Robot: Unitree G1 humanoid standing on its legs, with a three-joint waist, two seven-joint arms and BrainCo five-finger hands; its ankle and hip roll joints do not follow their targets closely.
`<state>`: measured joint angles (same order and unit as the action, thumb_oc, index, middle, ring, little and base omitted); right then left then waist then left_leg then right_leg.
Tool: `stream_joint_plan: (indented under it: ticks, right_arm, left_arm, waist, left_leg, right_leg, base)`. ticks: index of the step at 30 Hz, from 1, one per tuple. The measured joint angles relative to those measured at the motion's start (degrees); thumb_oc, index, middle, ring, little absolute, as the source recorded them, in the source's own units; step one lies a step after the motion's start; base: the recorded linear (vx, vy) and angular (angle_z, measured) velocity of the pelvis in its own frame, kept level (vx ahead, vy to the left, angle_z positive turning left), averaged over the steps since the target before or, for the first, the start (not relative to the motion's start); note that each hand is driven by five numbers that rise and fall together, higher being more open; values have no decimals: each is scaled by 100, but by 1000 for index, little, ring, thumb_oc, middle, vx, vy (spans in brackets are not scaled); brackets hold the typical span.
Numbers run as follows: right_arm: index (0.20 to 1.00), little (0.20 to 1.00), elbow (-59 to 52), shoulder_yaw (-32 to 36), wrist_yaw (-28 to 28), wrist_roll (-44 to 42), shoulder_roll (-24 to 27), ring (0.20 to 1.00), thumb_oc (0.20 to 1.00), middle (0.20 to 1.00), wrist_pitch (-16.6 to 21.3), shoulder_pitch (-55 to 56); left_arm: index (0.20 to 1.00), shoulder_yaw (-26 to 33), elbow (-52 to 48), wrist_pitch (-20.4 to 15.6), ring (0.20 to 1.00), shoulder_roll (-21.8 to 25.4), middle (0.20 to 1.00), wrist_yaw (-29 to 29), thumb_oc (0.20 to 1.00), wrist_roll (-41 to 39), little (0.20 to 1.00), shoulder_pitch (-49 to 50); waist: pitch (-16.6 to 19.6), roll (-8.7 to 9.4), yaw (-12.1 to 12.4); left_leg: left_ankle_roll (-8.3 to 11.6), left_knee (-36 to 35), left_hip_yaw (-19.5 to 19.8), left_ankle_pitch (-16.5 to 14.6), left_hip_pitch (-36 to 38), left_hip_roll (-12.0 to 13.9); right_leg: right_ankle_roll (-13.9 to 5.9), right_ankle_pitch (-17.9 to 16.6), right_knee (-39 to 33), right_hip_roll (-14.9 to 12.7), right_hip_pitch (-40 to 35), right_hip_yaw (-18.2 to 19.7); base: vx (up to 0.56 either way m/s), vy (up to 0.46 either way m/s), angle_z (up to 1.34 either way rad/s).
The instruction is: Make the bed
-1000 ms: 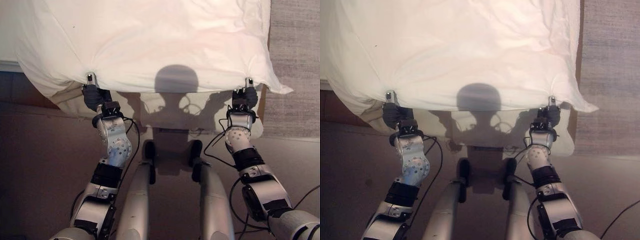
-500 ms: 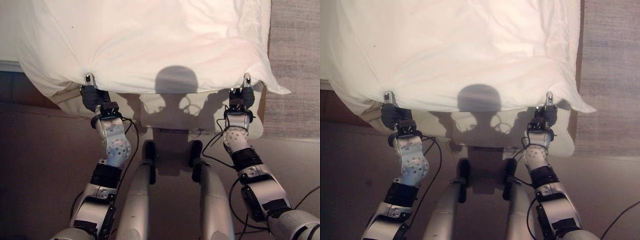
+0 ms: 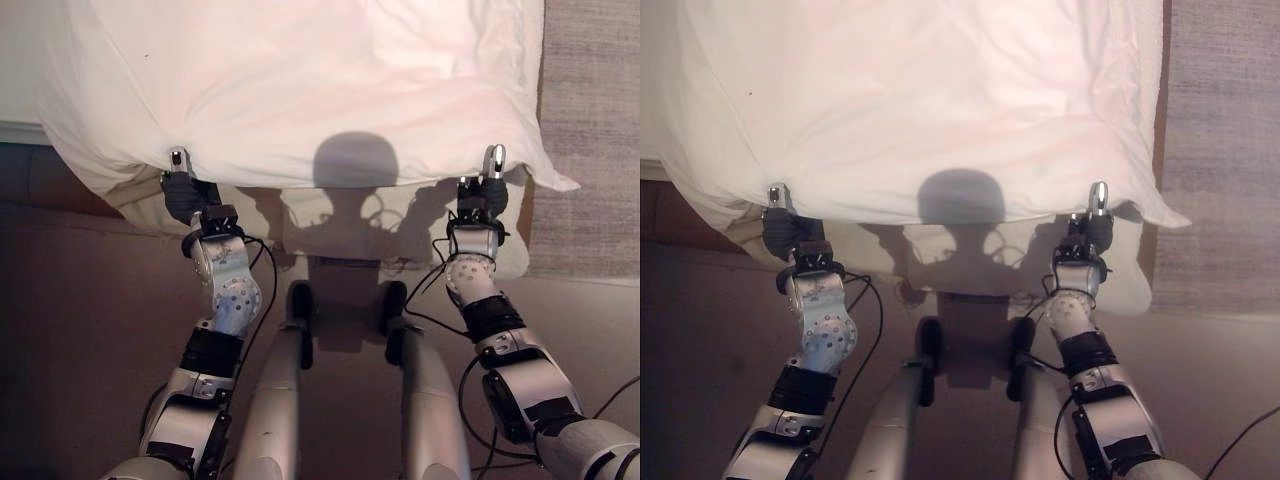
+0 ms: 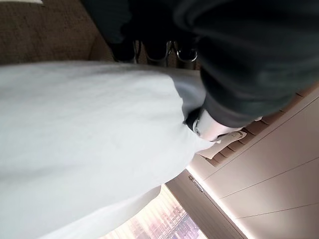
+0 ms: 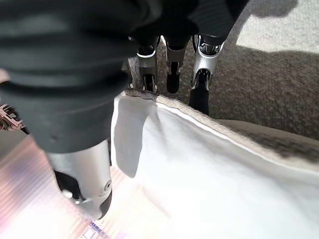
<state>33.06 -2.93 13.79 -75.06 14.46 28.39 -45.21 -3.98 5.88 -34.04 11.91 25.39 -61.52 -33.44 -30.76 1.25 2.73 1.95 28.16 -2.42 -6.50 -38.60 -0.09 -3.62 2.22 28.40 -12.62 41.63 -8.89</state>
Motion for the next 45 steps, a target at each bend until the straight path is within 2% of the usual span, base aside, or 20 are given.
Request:
stream_joint_plan:
  ticks: [9,15,16,17,18,26,30,36,37,38,39,40,45]
  right_arm:
    - [1000,1000,926,-78,178,28,501,1000,1000,1000,-587,-567]
    - [1000,1000,1735,-153,233,62,623,1000,1000,1000,-900,-1269]
    - [495,495,1736,-152,233,62,624,495,495,495,-917,-1313]
    - [413,413,1736,-152,230,62,624,413,413,413,-920,-1341]
    - [200,200,1754,-152,230,62,625,200,200,200,-940,-1393]
    - [200,200,1439,-158,249,62,606,200,200,200,-957,-1328]
    - [200,200,266,-80,389,90,394,200,200,200,-516,-873]
    - [200,200,-520,42,453,212,123,200,200,200,-90,-370]
    - [200,200,-747,46,452,245,49,200,200,200,-22,-218]
    - [200,200,-837,47,447,246,9,200,200,200,22,-149]
    - [200,200,-972,48,447,245,-35,200,200,200,68,-58]
    - [200,200,-1020,45,445,245,-44,200,200,200,90,-27]
    - [200,200,-2027,44,425,313,-214,200,200,200,299,302]
  left_arm:
    - [200,35,-13,120,200,39,200,-1,200,4,200,-14]
    - [200,45,-83,178,200,43,200,-1,200,5,200,14]
    - [200,48,-111,188,200,44,200,-1,200,5,200,44]
    - [200,49,-137,199,200,46,200,-1,200,5,200,50]
    - [200,50,-188,229,200,58,200,-1,200,4,200,89]
    - [200,51,-194,253,200,65,200,0,200,5,200,90]
    - [200,113,-190,252,200,64,200,67,200,4,200,127]
    - [200,149,-46,248,200,51,200,86,200,-7,200,170]
    - [492,186,30,246,492,46,492,71,492,-23,492,191]
    - [551,198,61,230,551,46,551,49,551,-47,551,225]
    - [890,217,100,222,890,39,890,26,890,-67,890,248]
    - [1000,242,115,219,1000,25,1000,-27,1000,-90,1000,331]
    - [1000,308,578,185,1000,-105,1000,-276,1000,-490,1000,538]
  waist:
    - [0,0,101]
    - [0,0,134]
    - [0,0,133]
    - [0,0,133]
    - [0,0,134]
    - [0,0,128]
    - [0,0,114]
    - [0,0,115]
    - [0,0,106]
    - [0,0,100]
    - [0,0,104]
    - [0,-1,98]
    - [6,-11,97]
  left_leg:
    - [6,-10,12,5,3,2]
    - [10,-4,24,11,5,-2]
    - [10,-3,24,11,5,-3]
    - [10,-3,23,11,6,-4]
    - [10,-2,24,11,8,-5]
    - [9,4,17,11,55,-5]
    - [9,4,3,11,104,-3]
    - [8,13,-8,10,125,-4]
    - [8,7,-21,10,133,-5]
    - [6,6,-32,9,139,-4]
    - [6,-11,-45,9,153,-6]
    - [6,-13,-48,9,161,-3]
    - [5,-45,-78,9,186,0]
  right_leg:
    - [5,2,5,0,-3,-14]
    - [6,3,5,-5,-11,-21]
    - [6,3,5,-6,-12,-22]
    - [6,3,5,-8,-12,-22]
    - [6,3,5,-9,-17,-22]
    - [7,2,9,-9,-57,-18]
    - [12,5,22,-9,-89,-6]
    - [14,5,35,-11,-99,3]
    - [13,5,34,-10,-99,18]
    - [13,5,33,-10,-98,28]
    - [13,4,33,-11,-98,40]
    - [13,4,32,-7,-97,42]
    - [19,-4,32,1,-86,74]
  base:
    - [0,0,0]
    - [0,0,0]
    - [0,0,0]
    - [0,0,0]
    - [0,0,0]
    - [0,0,0]
    - [0,0,0]
    - [0,0,0]
    - [0,0,0]
    - [19,8,-5]
    - [5,9,-4]
    - [5,9,-3]
    - [3,11,-1]
